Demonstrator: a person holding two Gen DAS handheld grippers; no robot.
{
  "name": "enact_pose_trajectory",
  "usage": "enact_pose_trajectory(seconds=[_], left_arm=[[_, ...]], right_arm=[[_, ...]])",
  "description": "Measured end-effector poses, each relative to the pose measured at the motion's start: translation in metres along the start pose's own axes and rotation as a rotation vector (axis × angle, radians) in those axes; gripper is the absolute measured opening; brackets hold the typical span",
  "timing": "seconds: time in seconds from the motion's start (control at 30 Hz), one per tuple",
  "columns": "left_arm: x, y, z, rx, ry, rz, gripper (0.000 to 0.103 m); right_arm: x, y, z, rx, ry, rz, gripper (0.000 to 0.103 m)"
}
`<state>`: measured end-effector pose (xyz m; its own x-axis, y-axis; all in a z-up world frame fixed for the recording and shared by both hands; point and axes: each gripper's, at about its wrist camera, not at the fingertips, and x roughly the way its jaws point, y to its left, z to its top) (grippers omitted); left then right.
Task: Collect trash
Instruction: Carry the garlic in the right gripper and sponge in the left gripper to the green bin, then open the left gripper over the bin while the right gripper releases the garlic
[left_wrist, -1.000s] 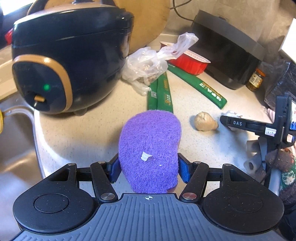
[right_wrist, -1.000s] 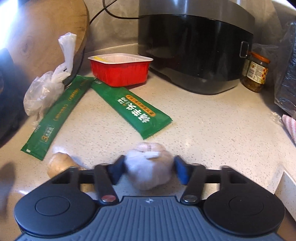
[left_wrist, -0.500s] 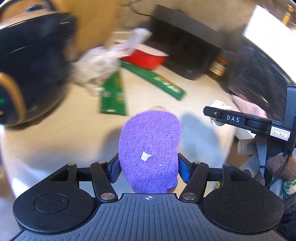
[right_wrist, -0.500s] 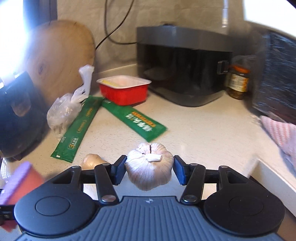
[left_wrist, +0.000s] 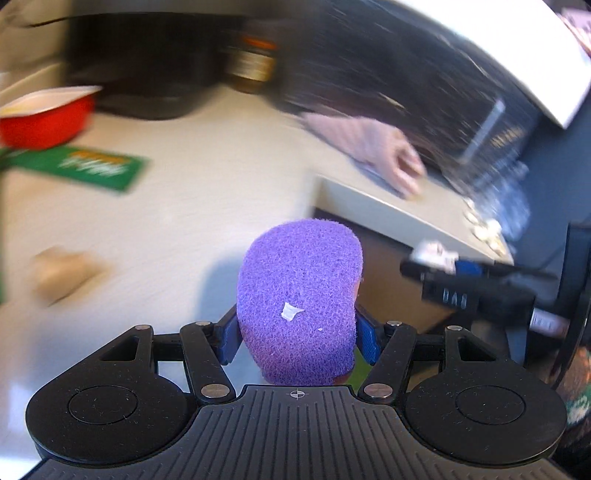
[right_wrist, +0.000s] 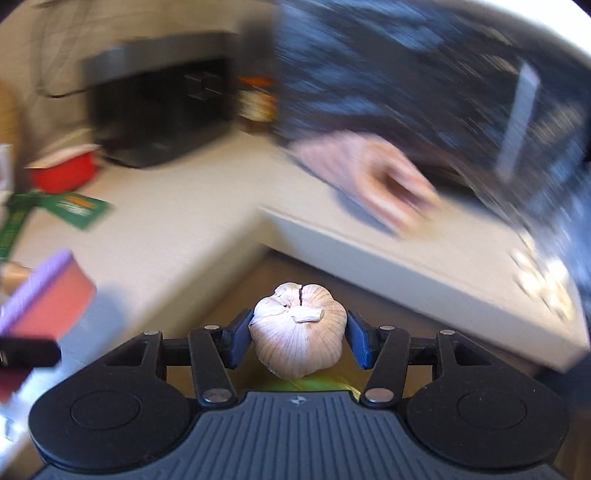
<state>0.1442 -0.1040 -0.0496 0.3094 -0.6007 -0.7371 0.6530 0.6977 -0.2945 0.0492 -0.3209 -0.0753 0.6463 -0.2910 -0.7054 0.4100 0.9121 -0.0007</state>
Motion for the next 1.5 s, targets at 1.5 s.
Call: enact_pose_trajectory(seconds=[1.5], left_arm=[[0.27, -0.134, -0.113, 0.621, 0.503, -0.146, 0.064]], right_arm=[[0.156, -0.149, -0.184, 0.568, 0.502, 0.147, 0.054]])
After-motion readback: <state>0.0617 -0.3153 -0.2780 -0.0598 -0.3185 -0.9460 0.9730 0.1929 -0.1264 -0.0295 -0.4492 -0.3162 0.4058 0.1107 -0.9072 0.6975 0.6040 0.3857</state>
